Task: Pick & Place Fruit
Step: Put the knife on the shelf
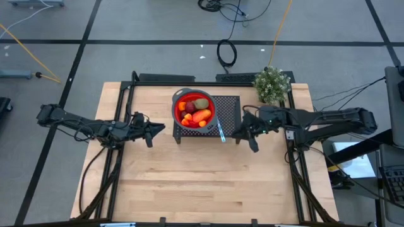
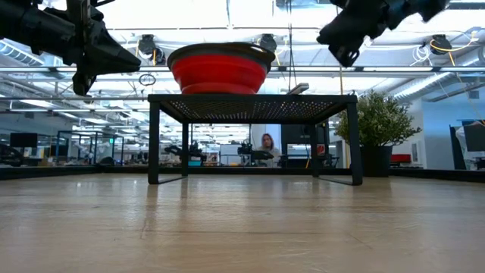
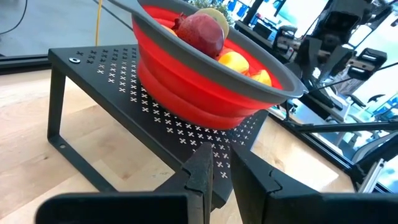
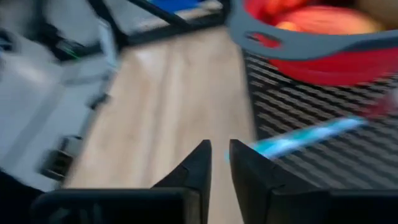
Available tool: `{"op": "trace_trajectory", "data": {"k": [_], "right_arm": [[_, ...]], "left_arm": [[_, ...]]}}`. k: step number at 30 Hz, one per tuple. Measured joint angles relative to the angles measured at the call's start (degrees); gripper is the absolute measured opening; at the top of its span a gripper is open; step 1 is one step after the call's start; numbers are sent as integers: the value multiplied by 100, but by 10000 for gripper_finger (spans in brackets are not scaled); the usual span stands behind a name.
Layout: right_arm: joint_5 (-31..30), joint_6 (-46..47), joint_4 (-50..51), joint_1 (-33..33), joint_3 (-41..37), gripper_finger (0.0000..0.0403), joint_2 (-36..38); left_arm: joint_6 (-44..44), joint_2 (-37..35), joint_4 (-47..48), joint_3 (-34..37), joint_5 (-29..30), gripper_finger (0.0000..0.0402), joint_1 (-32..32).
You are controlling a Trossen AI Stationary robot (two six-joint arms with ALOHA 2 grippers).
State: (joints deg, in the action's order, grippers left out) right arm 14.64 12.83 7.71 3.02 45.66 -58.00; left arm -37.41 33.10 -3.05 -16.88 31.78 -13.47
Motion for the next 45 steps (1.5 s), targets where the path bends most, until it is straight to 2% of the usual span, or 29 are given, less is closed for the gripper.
{"op": "trace_trajectory", "data": {"k": [3, 6, 9, 11, 18, 26, 30, 37, 45], "right_arm": [[-723, -265, 1085, -120, 611, 61, -88], [-1191, -257, 1931, -232, 1198, 62, -260], [-1622, 149, 2548, -327, 1719, 57, -552], [-1647, 481, 2914, -349, 1977, 54, -792], [-1641, 1369, 3239, -352, 2676, 40, -1552], [-2252, 2426, 3781, -643, 3346, 6, -2103], [-2538, 3124, 3970, -805, 3474, 1, -2263], [-2638, 4110, 4161, -810, 3472, 0, -2622], [-1934, 4204, 4171, -522, 3463, 0, -2785]], "left_arm": [[2, 0, -2, 0, 1, 51, 0], [100, -2, 0, 0, 1, 51, 0], [374, -2, 14, 0, 19, 51, 0], [637, -1, 6, 0, 22, 51, 0], [1608, -21, 11, 0, 9, 51, 0], [1649, -61, 607, -2, -80, 51, -2], [1648, -66, 699, -2, -82, 51, -1], [1834, -92, 767, -2, -82, 51, 0], [1939, -94, 762, -2, -82, 51, 0]]}}
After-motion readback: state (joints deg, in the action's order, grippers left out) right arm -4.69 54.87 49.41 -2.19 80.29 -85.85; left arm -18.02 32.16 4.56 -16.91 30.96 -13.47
